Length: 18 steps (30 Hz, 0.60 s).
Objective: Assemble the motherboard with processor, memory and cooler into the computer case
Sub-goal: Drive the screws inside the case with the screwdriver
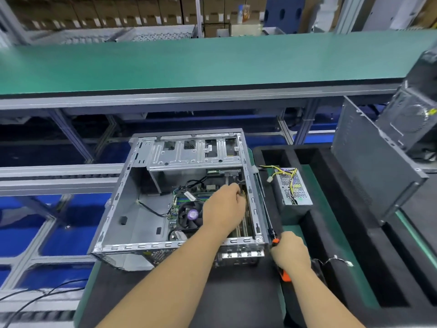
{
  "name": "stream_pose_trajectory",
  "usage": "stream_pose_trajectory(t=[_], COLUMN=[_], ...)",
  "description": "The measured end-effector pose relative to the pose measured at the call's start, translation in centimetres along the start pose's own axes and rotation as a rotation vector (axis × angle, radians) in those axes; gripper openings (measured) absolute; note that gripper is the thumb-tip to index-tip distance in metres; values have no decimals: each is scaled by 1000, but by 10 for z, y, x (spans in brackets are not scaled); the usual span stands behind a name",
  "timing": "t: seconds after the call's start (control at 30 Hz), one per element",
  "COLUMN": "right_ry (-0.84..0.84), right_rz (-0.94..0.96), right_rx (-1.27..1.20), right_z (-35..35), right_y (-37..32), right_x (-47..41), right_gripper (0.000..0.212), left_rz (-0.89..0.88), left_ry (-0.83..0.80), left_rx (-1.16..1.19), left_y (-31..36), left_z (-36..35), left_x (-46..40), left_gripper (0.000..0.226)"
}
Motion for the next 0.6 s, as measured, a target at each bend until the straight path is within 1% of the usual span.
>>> stream_pose_trajectory(t=[0.1,0.17,0.27,0.4,0.47,0.5,0.6], right_ry=[2,14,107,204,203,175,64], right_rz=[22,46,106,257,342,362,397], right_rx=[-45,-83,-166,-355,-447,-496,-597], right_z=[24,47,96,151,156,151,114], right_y=[-4,-11,-29,-80,-115,-131,-175], right_x=[-2,0,5,31,53,66,111], right_gripper=[8,12,13,8,10,10,14], left_rz=[50,46,19,89,130,145,172], left_ry=[45,70,93,156,213,246,341], left_rx=[38,63,100,233,236,230,193], left_y=[0,4,18,20,3,-9,-62], left_z=[9,15,25,52,75,88,133], left_x=[1,3,5,6,7,9,24], left_gripper=[17,16,17,19,22,23,23])
Point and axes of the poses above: each hand's wrist, its own x-axis away from the middle knuckle, its own z-axis out of the back of the hand, y = z × x, the point moved 7 cm from there along -x, towards the middle knuckle, and after that the axes turned 9 degrees about y, right-handed, at the moved point
